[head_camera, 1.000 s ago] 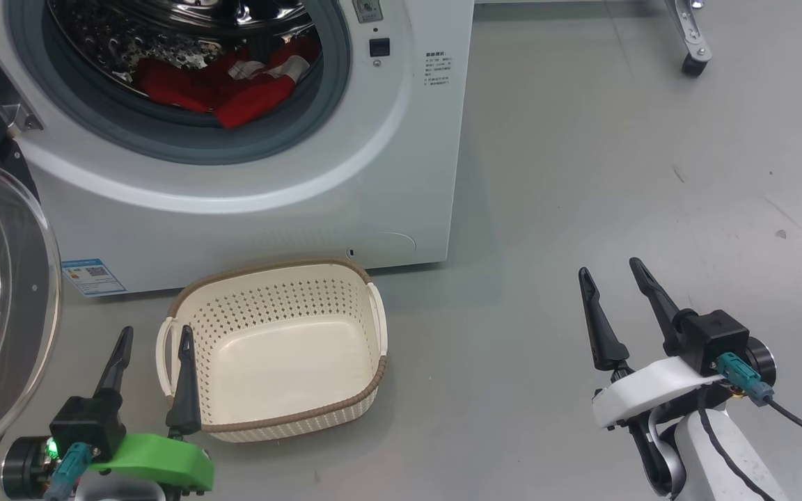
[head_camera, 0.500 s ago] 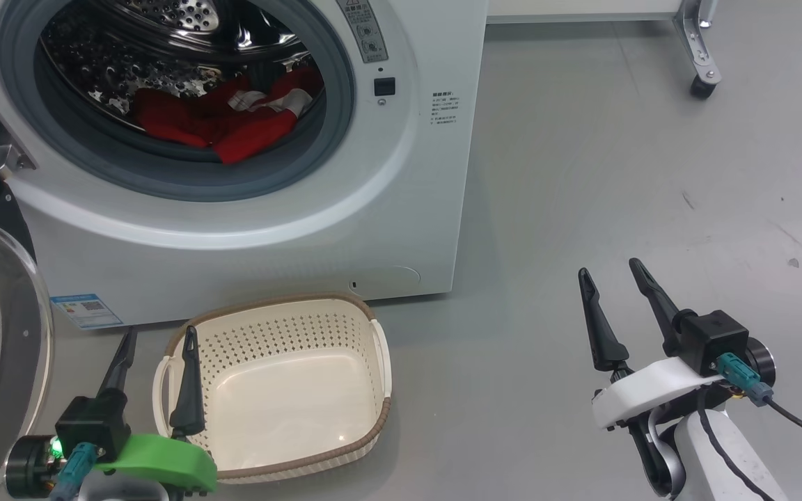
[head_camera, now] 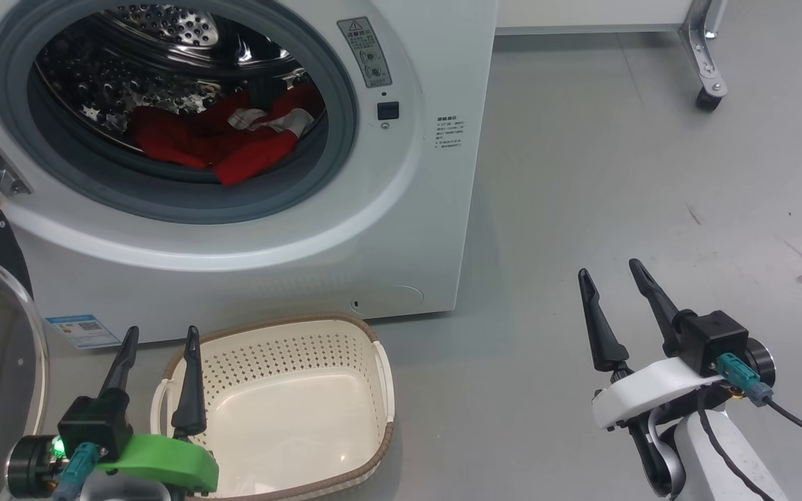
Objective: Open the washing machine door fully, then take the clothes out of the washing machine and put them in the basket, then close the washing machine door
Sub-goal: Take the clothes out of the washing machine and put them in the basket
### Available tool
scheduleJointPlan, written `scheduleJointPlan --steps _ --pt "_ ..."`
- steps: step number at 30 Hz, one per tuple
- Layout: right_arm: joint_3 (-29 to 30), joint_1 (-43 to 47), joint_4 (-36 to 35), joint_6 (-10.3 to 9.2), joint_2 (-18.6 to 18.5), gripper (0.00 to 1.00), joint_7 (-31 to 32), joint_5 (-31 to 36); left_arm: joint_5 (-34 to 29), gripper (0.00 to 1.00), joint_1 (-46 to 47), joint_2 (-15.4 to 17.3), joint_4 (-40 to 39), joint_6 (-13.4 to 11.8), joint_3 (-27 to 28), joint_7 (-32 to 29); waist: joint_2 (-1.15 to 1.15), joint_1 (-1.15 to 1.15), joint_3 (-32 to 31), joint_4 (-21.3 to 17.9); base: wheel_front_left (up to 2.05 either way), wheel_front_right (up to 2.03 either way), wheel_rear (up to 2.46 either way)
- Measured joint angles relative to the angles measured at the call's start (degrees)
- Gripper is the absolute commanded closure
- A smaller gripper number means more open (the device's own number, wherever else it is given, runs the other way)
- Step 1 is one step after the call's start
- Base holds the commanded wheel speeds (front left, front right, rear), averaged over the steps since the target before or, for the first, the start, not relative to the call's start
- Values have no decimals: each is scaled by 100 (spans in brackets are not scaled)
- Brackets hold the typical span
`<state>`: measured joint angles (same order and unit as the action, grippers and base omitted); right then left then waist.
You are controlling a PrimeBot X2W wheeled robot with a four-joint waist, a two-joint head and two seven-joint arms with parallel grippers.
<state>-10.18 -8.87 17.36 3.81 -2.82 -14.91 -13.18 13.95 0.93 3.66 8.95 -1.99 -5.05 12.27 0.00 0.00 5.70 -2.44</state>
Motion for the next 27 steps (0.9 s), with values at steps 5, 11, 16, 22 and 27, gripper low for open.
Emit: scheduleJointPlan --steps 5,11,16,22,27 --pt "-1 0 -1 0 0 0 0 -1 0 0 0 0 -3 -22 -11 0 0 0 14 10 19 -19 0" --pt "-10 0 -2 0 0 0 0 -15 0 0 0 0 -12 -22 -18 0 0 0 43 17 1 -1 0" --pt "-10 0 -1 0 1 0 0 -15 0 0 0 0 -14 -22 -26 0 0 0 61 16 0 0 0" --pt "-10 0 -2 0 1 0 0 -15 0 0 0 0 -14 -22 -34 0 0 0 78 14 0 0 0" --pt "-9 -1 -38 0 1 0 0 -10 0 0 1 0 -66 -22 -36 8 0 0 140 10 0 0 0"
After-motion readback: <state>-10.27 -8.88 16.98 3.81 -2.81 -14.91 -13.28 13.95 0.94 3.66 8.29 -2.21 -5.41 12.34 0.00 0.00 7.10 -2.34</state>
